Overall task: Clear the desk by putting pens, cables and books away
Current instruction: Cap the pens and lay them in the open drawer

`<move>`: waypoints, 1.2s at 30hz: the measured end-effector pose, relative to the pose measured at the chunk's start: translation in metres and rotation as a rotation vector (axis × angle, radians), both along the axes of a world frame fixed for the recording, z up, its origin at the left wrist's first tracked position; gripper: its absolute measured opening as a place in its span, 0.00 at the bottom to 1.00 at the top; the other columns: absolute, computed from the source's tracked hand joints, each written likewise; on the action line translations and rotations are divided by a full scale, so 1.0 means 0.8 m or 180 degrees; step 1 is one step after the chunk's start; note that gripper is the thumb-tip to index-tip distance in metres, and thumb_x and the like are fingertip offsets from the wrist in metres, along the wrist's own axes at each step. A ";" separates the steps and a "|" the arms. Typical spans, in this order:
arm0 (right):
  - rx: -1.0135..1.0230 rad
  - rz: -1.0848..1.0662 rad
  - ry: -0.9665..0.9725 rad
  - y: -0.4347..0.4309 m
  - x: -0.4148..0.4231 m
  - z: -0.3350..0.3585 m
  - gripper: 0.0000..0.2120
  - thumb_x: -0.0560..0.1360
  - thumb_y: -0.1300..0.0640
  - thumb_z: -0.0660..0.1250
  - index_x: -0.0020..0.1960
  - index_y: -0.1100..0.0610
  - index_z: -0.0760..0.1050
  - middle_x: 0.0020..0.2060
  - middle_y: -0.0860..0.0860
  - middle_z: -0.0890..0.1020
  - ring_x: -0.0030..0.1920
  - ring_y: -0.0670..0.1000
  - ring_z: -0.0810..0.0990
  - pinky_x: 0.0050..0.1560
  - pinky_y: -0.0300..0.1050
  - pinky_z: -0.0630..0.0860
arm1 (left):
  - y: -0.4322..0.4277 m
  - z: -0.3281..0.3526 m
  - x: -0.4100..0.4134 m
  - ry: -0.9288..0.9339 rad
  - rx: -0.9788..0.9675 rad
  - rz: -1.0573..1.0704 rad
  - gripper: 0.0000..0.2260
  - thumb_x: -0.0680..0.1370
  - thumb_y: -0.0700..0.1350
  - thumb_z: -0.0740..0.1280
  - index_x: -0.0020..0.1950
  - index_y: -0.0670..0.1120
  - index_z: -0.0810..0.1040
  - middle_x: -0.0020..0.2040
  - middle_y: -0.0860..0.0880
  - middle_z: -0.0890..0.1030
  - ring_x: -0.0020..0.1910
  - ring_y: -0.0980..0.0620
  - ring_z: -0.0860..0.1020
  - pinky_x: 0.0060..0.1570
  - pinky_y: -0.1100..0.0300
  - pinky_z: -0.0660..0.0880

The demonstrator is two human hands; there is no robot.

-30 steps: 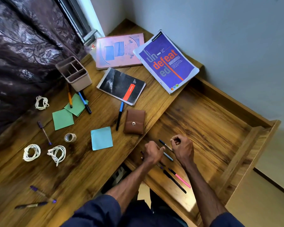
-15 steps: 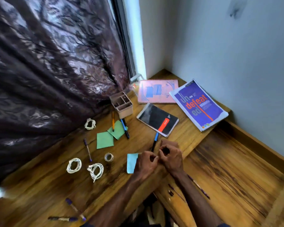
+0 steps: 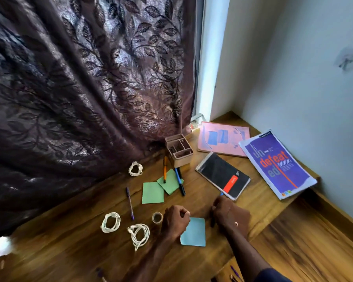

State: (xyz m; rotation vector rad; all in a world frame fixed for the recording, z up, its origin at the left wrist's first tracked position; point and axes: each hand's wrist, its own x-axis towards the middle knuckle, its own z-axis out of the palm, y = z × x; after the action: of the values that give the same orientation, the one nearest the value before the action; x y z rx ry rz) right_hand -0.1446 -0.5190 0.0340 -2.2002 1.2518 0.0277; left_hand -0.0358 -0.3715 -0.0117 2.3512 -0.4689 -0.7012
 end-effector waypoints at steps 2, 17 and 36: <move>-0.0027 0.0107 0.0097 -0.003 0.007 -0.003 0.11 0.79 0.60 0.60 0.49 0.59 0.81 0.44 0.55 0.85 0.44 0.51 0.83 0.35 0.33 0.65 | 0.000 -0.004 0.010 -0.0006 0.0009 0.0013 0.09 0.73 0.48 0.67 0.39 0.46 0.84 0.36 0.53 0.86 0.34 0.54 0.84 0.40 0.54 0.82; 0.0130 0.0320 -0.0301 -0.016 0.061 -0.039 0.04 0.74 0.62 0.71 0.47 0.57 0.83 0.43 0.50 0.84 0.44 0.49 0.83 0.43 0.38 0.77 | -0.077 -0.023 0.087 -0.0424 0.0908 0.0067 0.29 0.82 0.56 0.62 0.78 0.41 0.61 0.70 0.43 0.74 0.68 0.47 0.75 0.62 0.57 0.73; 0.0083 0.0012 -0.0826 -0.053 0.016 -0.028 0.04 0.71 0.61 0.73 0.43 0.53 0.82 0.42 0.48 0.86 0.40 0.46 0.84 0.44 0.43 0.81 | -0.023 0.023 0.050 -0.1195 0.0048 0.0121 0.09 0.75 0.53 0.74 0.52 0.52 0.86 0.48 0.54 0.87 0.49 0.51 0.85 0.44 0.59 0.78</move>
State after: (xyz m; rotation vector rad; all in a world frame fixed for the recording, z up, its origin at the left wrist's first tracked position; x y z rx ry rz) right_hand -0.1322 -0.5614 0.0114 -2.1051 1.0962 -0.2315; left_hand 0.0043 -0.3898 0.0066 2.5056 -0.5778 -0.2428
